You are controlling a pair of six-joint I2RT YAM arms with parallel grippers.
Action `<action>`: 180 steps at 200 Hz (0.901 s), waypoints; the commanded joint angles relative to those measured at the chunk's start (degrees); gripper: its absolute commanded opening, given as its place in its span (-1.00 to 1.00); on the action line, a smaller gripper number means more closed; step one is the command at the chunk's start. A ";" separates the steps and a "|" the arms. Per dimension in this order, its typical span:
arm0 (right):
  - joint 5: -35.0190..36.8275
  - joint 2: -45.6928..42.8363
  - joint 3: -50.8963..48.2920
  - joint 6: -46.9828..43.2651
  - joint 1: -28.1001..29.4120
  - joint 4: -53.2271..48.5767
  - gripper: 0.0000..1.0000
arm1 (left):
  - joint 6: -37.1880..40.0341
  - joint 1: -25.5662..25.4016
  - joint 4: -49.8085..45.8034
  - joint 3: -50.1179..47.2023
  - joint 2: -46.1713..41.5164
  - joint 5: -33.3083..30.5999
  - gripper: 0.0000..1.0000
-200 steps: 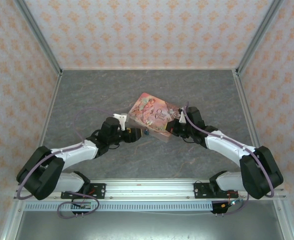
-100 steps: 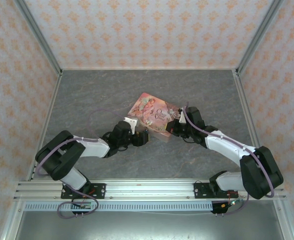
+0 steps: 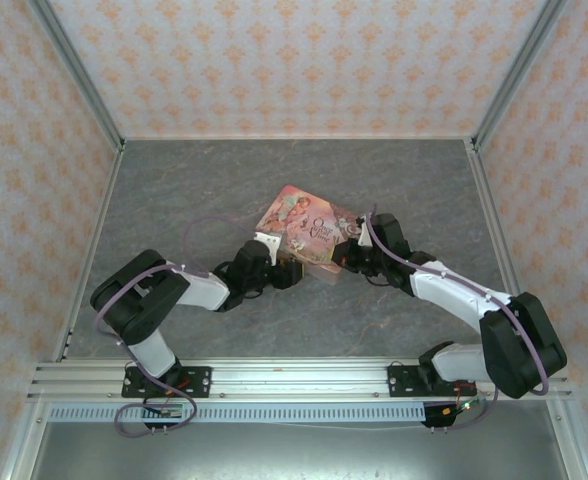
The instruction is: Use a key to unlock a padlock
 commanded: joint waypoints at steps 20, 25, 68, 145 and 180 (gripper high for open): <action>1.96 0.07 -1.36 -1.28 -0.32 -4.49 -1.00 | 0.68 -0.62 2.38 1.70 1.31 -0.79 0.10; 1.94 0.12 -1.36 -1.27 -0.26 -4.38 -1.00 | 0.68 -0.62 2.53 1.78 1.41 -0.62 0.09; 1.92 0.15 -1.62 -1.16 -0.27 -4.10 -1.00 | 0.50 -1.23 1.94 3.41 2.39 1.23 -0.10; 1.92 -0.28 -1.80 -1.04 -0.31 -4.07 -1.00 | -0.36 -2.10 1.77 4.78 3.81 0.90 -0.30; 2.27 -1.15 -1.79 -0.98 -0.29 -4.05 -1.00 | -1.06 -2.12 1.56 4.72 3.57 0.15 -0.42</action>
